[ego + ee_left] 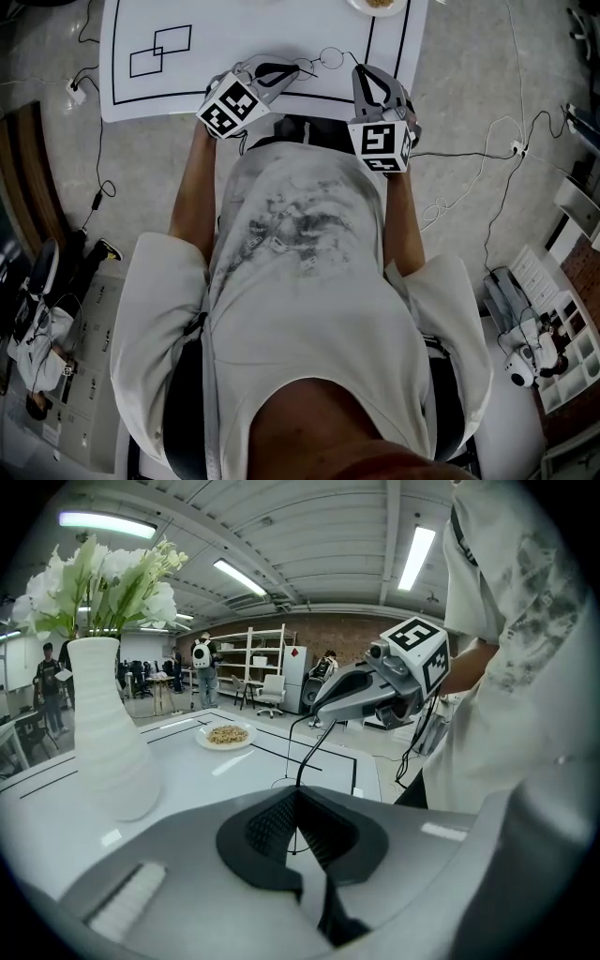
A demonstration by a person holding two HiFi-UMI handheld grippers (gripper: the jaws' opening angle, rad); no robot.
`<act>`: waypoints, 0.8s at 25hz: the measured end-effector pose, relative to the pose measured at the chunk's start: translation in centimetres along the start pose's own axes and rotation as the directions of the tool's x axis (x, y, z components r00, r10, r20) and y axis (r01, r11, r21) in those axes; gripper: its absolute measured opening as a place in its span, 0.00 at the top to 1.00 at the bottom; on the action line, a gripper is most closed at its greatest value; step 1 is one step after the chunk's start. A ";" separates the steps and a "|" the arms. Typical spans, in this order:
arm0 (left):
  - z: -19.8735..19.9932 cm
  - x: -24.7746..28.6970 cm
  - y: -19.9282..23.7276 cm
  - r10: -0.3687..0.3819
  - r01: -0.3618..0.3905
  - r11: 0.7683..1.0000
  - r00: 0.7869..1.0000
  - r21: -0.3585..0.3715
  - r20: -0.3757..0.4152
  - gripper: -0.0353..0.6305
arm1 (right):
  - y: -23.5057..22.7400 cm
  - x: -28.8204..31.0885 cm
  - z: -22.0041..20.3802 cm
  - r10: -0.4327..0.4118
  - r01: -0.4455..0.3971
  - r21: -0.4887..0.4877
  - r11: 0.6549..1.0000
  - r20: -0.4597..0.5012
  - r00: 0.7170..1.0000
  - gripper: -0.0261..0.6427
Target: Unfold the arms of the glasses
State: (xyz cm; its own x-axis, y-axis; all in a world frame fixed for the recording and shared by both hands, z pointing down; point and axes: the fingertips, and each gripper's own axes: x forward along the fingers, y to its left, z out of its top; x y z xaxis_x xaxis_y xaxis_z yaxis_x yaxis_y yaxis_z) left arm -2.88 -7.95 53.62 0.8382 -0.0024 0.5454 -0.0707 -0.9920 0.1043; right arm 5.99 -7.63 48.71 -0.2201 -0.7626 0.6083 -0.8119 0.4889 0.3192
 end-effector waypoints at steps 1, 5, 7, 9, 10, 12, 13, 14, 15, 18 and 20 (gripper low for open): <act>0.0 0.0 0.1 0.002 -0.002 1.000 1.000 -0.001 0.000 0.94 | 0.0 0.0 0.0 0.000 0.000 0.002 1.000 -0.001 1.000 0.93; -0.1 0.0 0.4 0.011 -0.011 1.000 1.000 -0.003 0.004 0.94 | 0.1 -0.1 -0.2 -0.002 0.002 0.010 1.000 -0.004 1.000 0.93; 0.0 0.0 0.4 0.017 -0.017 1.000 1.000 -0.004 0.007 0.94 | 0.1 -0.2 -0.3 -0.004 0.004 0.013 1.000 -0.005 1.000 0.93; 0.0 -0.1 0.5 0.025 -0.025 1.000 1.000 -0.006 0.011 0.94 | 0.1 -0.2 -0.3 -0.008 0.008 0.015 1.000 -0.006 1.000 0.93; 0.0 -0.1 0.6 0.029 -0.028 1.000 1.000 -0.008 0.013 0.94 | 0.1 -0.2 -0.4 -0.010 0.010 0.017 1.000 -0.007 1.000 0.93; 0.1 -0.1 0.6 0.034 -0.034 0.999 0.999 -0.011 0.016 0.94 | 0.0 -0.4 -0.5 -0.015 0.015 0.021 1.000 -0.009 1.000 0.93; 0.1 -0.1 0.7 0.037 -0.037 0.999 0.999 -0.011 0.017 0.94 | -0.1 -0.4 -0.6 -0.017 0.017 0.023 1.000 -0.011 1.000 0.93; 0.1 -0.2 0.7 0.039 -0.039 0.999 0.999 -0.012 0.018 0.94 | -0.1 -0.5 -0.6 -0.019 0.019 0.026 0.999 -0.012 1.000 0.93; 0.1 -0.2 0.8 0.041 -0.041 0.999 0.999 -0.013 0.018 0.94 | -0.2 -0.5 -0.6 -0.021 0.021 0.028 0.999 -0.013 1.000 0.93; 0.1 -0.2 1.0 0.046 -0.046 0.999 0.999 -0.016 0.016 0.94 | -0.4 -0.5 -0.7 -0.025 0.025 0.029 0.999 -0.014 1.000 0.93; 0.0 -0.2 1.0 0.049 -0.049 0.999 0.999 -0.019 0.015 0.94 | -0.5 -0.6 -0.7 -0.026 0.026 0.027 0.999 -0.013 1.000 0.93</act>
State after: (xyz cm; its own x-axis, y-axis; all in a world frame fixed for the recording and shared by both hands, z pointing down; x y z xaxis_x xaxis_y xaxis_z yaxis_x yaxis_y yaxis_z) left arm -3.14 -8.93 53.59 0.8417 -0.0532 0.5373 -0.1218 -0.9882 0.0931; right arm 6.85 -7.13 48.72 -0.1921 -0.7692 0.6094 -0.8318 0.4572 0.3149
